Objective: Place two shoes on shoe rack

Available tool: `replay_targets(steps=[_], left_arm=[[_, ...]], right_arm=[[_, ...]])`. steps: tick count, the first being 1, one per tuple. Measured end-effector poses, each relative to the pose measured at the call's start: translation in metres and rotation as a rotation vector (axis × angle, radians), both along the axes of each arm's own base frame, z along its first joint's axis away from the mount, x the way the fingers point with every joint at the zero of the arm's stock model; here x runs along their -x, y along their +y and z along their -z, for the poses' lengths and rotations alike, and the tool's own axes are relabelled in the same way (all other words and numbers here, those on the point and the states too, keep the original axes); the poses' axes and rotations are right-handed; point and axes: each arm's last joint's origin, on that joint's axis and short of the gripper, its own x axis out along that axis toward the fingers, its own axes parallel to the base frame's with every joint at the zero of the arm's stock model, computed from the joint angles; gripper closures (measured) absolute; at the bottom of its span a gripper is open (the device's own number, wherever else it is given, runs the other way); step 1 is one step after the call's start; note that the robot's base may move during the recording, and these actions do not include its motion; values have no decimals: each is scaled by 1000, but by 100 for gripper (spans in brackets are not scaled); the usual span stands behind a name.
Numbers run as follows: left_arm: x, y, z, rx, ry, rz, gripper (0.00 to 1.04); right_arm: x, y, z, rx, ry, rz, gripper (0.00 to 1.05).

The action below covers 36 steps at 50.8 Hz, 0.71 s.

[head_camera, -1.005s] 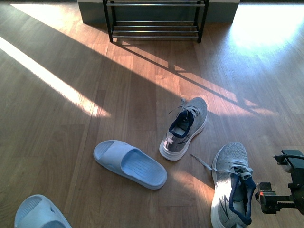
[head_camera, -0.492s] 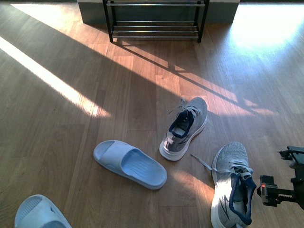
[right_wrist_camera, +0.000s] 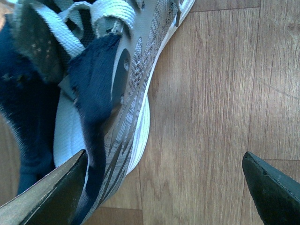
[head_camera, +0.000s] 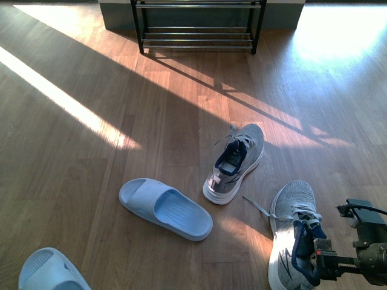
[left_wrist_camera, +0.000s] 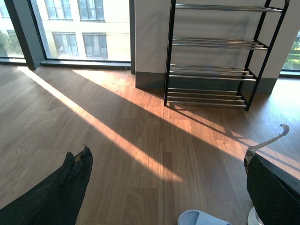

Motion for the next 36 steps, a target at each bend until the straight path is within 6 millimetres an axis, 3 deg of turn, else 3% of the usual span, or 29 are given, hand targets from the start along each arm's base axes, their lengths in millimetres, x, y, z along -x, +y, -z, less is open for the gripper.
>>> replay_targets(steps=[16, 36], left_arm=[[0, 0, 0, 0, 0, 0, 9], [0, 0, 0, 0, 0, 0, 9]], right_arm=[[-24, -2, 28, 31, -7, 59, 9], [-27, -2, 25, -15, -30, 48, 77]])
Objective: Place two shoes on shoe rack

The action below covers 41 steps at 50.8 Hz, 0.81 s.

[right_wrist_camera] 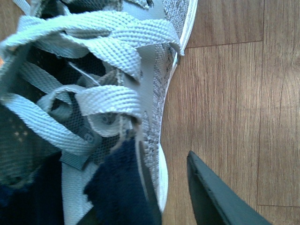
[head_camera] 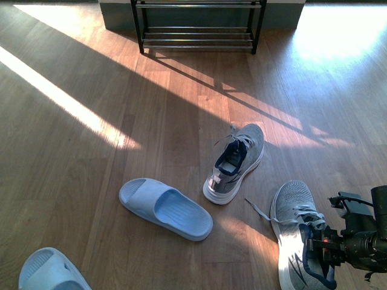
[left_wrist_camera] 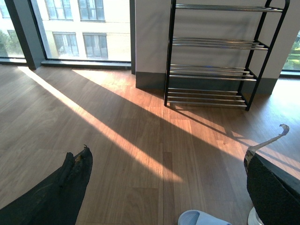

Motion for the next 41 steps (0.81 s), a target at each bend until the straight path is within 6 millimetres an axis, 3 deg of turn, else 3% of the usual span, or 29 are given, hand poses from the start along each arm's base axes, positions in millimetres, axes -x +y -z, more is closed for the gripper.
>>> replay_targets(steps=[6, 12, 17, 23, 28, 35, 41], left_arm=[[0, 0, 0, 0, 0, 0, 9], [0, 0, 0, 0, 0, 0, 9], [0, 0, 0, 0, 0, 0, 9], [0, 0, 0, 0, 0, 0, 9], [0, 0, 0, 0, 0, 0, 9], [0, 0, 0, 0, 0, 0, 9], [0, 0, 0, 0, 0, 0, 9]], right_arm=[[-1, 1, -12, -8, -42, 1, 101], [0, 3, -36, -27, -99, 5, 103], [3, 3, -75, -56, -171, -1, 103], [9, -2, -135, -108, -279, -13, 103], [18, -7, -168, -144, -335, -13, 103], [48, -16, -236, -221, -464, 6, 103], [73, -16, -272, -271, -550, 3, 103]])
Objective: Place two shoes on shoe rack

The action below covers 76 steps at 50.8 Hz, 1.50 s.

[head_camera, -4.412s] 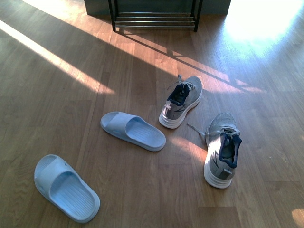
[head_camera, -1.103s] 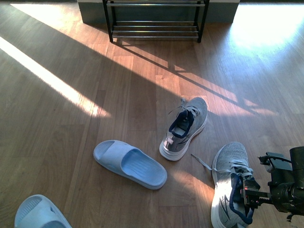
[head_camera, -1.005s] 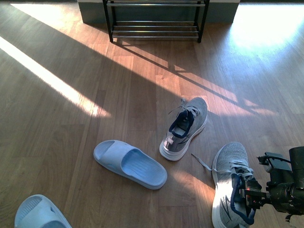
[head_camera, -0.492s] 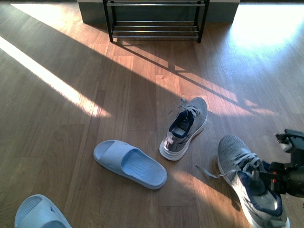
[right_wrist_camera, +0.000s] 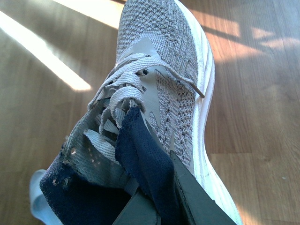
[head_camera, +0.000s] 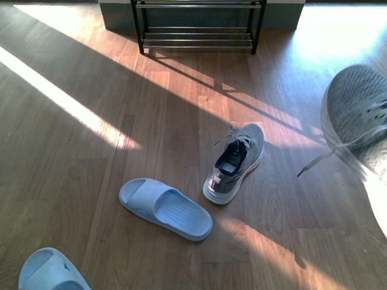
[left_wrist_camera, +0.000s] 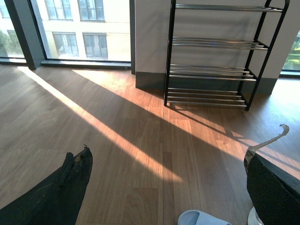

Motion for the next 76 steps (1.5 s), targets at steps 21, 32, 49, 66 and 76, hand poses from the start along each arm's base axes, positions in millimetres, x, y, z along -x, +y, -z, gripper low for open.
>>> replay_targets(steps=[21, 32, 49, 66, 76], left_arm=[[0, 0, 0, 0, 0, 0, 9], [0, 0, 0, 0, 0, -3, 9], [0, 0, 0, 0, 0, -2, 9], [0, 0, 0, 0, 0, 0, 9], [0, 0, 0, 0, 0, 2, 9]], right_arm=[[57, 1, -45, -24, -209, 2, 103], [58, 1, -43, -25, -204, 3, 103], [58, 1, -44, -23, -205, 7, 103], [58, 1, -44, -22, -204, 8, 103], [58, 1, -43, -21, -202, 12, 103]])
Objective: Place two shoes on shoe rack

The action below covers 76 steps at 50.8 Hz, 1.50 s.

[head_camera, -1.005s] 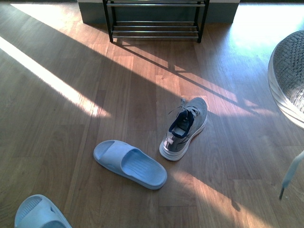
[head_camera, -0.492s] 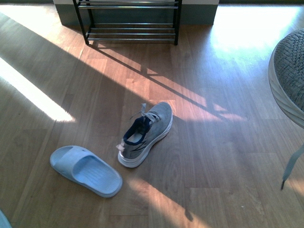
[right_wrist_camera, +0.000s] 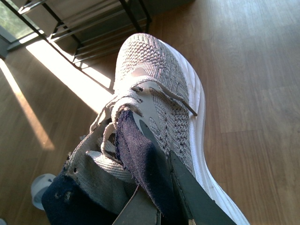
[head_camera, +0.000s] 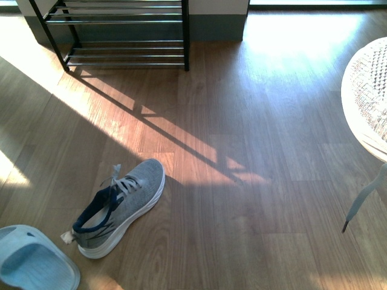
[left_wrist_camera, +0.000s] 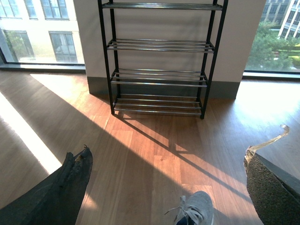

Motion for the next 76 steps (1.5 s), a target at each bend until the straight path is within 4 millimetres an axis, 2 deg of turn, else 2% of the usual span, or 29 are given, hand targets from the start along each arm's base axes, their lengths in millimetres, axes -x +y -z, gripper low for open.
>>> replay_targets(steps=[14, 18, 20, 23, 33, 41, 45, 50, 66, 71, 76], left_arm=[[0, 0, 1, 7, 22, -24, 9], [-5, 1, -1, 86, 287, -262, 9], [-11, 4, -2, 81, 348, -353, 9], [-36, 8, 0, 67, 436, -425, 9], [-108, 9, 15, -55, 560, -315, 9], [-154, 5, 56, -179, 758, -235, 9], [-180, -2, 90, -250, 882, -172, 9], [-199, -12, 127, -299, 989, -101, 9], [-224, -43, 229, -447, 1220, 90, 9], [-237, -53, 252, -488, 1242, 116, 9], [-246, -59, 264, -499, 1252, 136, 9]], right_arm=[[0, 0, 0, 0, 0, 0, 103], [0, 0, 0, -3, -1, -6, 103], [0, 0, 0, -3, -2, -7, 103], [0, 0, 0, -3, -1, -8, 103], [0, 0, 0, -3, -1, -7, 103], [0, 0, 0, -3, -2, -7, 103], [0, 0, 0, -3, -2, -7, 103], [0, 0, 0, -3, -1, -7, 103], [0, 0, 0, -3, -2, -7, 103], [0, 0, 0, -3, -2, -7, 103], [0, 0, 0, -3, -2, -7, 103]])
